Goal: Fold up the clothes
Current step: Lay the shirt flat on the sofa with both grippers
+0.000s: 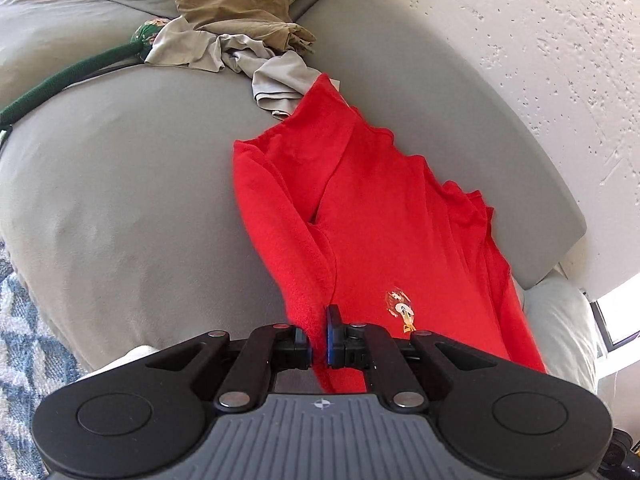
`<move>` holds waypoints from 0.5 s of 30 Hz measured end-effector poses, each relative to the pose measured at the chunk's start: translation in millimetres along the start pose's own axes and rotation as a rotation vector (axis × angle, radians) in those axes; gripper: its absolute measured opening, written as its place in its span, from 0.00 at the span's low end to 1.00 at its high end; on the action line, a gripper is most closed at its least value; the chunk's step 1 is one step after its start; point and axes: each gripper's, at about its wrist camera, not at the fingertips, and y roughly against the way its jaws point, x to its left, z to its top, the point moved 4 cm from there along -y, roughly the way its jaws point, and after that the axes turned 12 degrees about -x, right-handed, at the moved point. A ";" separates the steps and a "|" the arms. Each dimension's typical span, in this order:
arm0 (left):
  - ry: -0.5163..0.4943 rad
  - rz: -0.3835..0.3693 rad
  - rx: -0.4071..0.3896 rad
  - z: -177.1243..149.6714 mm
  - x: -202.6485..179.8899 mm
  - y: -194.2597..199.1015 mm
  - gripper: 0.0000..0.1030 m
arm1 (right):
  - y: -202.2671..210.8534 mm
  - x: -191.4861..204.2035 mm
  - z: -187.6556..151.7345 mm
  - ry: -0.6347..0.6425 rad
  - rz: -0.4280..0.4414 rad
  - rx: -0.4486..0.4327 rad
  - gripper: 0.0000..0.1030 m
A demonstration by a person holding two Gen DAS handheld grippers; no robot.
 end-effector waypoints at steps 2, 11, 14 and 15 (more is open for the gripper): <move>-0.009 0.022 0.023 -4.5 -0.9 5.9 0.04 | 9.0 -2.7 -3.7 0.007 -0.008 0.015 0.04; -0.189 0.159 0.099 -37.5 -6.4 15.0 0.08 | 26.3 -25.8 -29.8 0.011 -0.047 0.105 0.08; -0.233 0.163 0.111 -42.1 -12.8 26.7 0.15 | 32.7 -29.5 -32.5 0.005 -0.045 0.132 0.26; -0.246 0.162 0.115 -43.9 -15.0 31.6 0.15 | 36.3 -30.2 -32.2 0.013 -0.041 0.135 0.31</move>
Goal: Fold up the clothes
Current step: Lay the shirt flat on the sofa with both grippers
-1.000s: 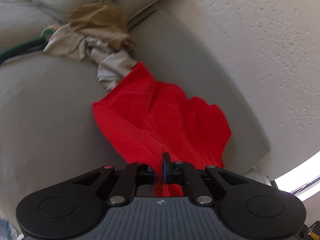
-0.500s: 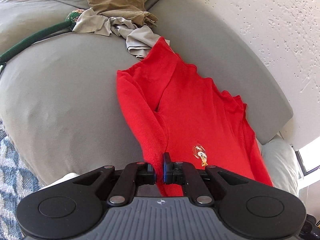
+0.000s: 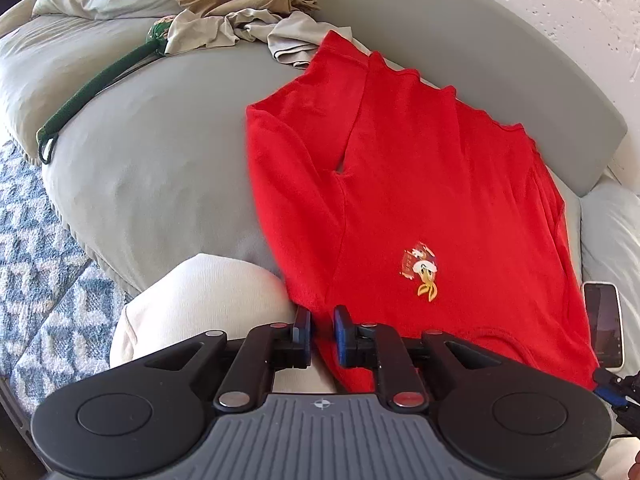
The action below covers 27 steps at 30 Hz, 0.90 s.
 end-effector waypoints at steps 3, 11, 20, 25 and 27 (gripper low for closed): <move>-0.052 -0.018 0.030 -5.0 -9.2 14.5 0.22 | 16.8 -2.6 -3.5 0.019 -0.010 0.030 0.32; -0.228 -0.142 0.013 -22.1 -47.4 31.1 0.43 | 70.5 13.9 -14.2 0.136 0.067 0.010 0.48; -0.373 -0.064 -0.090 -24.1 -90.0 -10.4 0.29 | 10.1 74.5 -31.6 0.412 0.159 0.008 0.14; -0.389 -0.068 0.010 -43.2 -82.2 -28.9 0.24 | -17.1 91.2 -47.1 0.531 0.129 0.043 0.17; -0.406 -0.075 -0.007 -47.2 -81.0 -28.1 0.24 | -25.0 89.1 -52.9 0.568 0.106 0.071 0.16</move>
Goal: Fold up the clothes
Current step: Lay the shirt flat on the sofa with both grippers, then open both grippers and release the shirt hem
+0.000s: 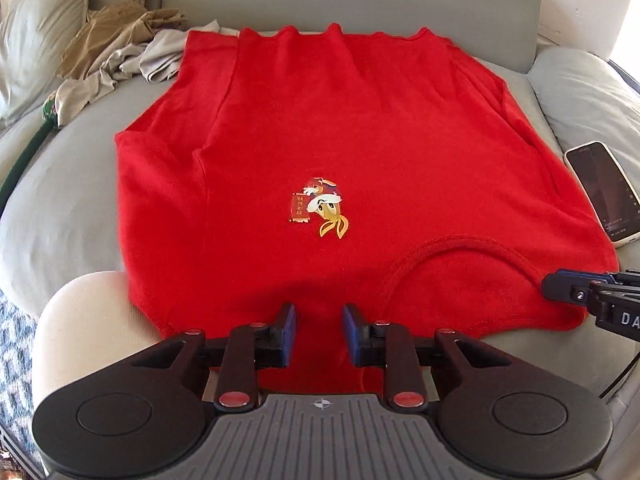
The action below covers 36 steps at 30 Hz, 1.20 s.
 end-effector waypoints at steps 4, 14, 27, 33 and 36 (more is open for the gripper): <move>0.002 -0.009 0.030 -1.5 -0.2 -0.6 0.24 | 1.7 -1.9 -2.7 -0.013 0.003 0.017 0.17; -0.022 -0.023 0.124 -17.7 -1.7 13.4 0.20 | 25.6 -9.0 -14.8 -0.066 0.010 0.079 0.18; -0.080 -0.137 -0.003 20.9 -42.5 2.5 0.22 | 24.5 -0.5 12.7 0.010 0.035 -0.014 0.21; -0.106 -0.170 0.079 24.3 -45.3 5.1 0.29 | 29.9 -8.5 15.3 -0.061 0.072 0.068 0.24; -0.062 -0.168 0.016 47.8 -34.4 19.5 0.29 | 57.3 -21.8 41.3 -0.104 0.105 0.008 0.27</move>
